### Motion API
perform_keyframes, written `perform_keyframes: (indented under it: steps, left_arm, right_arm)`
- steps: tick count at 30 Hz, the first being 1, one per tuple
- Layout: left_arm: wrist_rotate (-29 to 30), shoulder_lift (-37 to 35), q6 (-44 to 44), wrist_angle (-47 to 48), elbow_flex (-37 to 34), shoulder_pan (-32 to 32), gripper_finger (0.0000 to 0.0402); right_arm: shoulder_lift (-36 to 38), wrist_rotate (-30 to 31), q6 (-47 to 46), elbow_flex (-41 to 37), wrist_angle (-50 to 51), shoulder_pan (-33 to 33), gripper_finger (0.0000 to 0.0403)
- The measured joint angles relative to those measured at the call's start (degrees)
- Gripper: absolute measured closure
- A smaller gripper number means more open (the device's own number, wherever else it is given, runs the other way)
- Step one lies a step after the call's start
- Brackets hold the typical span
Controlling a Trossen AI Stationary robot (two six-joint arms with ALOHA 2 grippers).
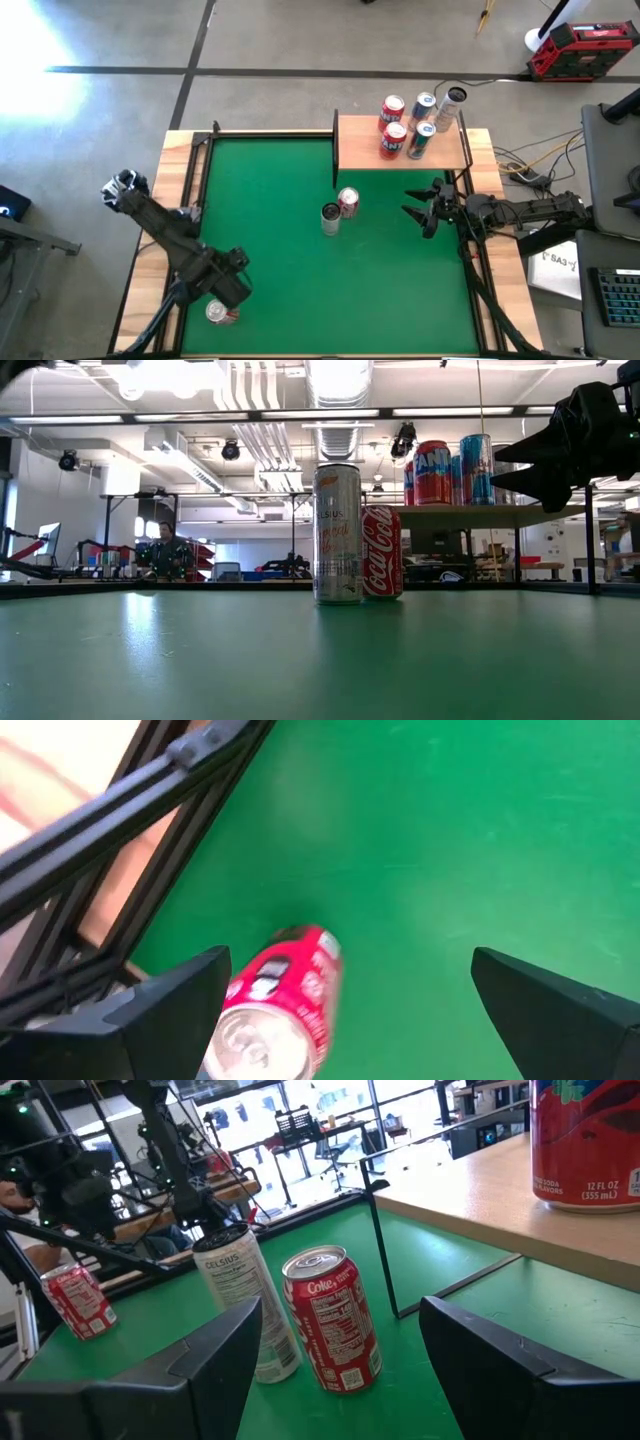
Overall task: Place canned beverage on shelf
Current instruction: Move the bottom red white soda can to the center of the table
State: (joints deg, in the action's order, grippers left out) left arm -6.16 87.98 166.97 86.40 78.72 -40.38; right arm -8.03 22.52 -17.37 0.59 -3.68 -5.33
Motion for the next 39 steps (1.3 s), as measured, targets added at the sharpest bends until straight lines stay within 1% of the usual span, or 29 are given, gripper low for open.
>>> perform_keyframes:
  steps: [3,7,14,20,24,29,32,35,39]
  left_arm:
    - [-2.20,1.05,3.26,-2.35,-0.10,-2.28,0.0005]
    - [-4.89,3.16,4.15,-5.67,-0.11,-4.76,0.0008]
    - [-5.52,6.82,4.53,-10.06,0.02,-7.26,0.0025]
    - [-5.44,7.10,5.07,-12.80,0.02,-7.65,0.0052]
    - [-5.35,7.38,5.75,-13.37,-0.15,-8.18,0.0078]
    - [-5.26,7.21,6.09,-14.60,-1.73,-8.88,0.0115]
    - [-5.00,6.97,7.09,-16.80,-3.24,-9.69,0.0129]
    - [-4.74,6.95,8.24,-18.68,-4.03,-10.49,0.0131]
    - [-4.72,7.13,8.40,-19.28,-3.61,-10.62,0.0119]
  right_arm:
    - [0.00,0.00,0.00,-0.01,0.00,0.00,0.0140]
    - [0.00,0.00,0.00,-0.01,0.00,0.01,0.0140]
    - [0.00,0.00,0.00,0.01,0.00,0.01,0.0140]
    - [0.00,0.00,0.00,-0.01,0.00,-0.01,0.0140]
    - [0.00,0.00,0.00,0.01,0.00,0.00,0.0140]
    - [0.00,0.00,0.00,-0.01,0.00,-0.01,0.0140]
    - [0.00,0.00,0.00,-0.01,0.00,0.01,0.0140]
    - [0.00,0.00,0.00,0.00,0.00,0.00,0.0140]
    - [0.00,0.00,-0.02,-0.01,0.00,-0.01,0.0140]
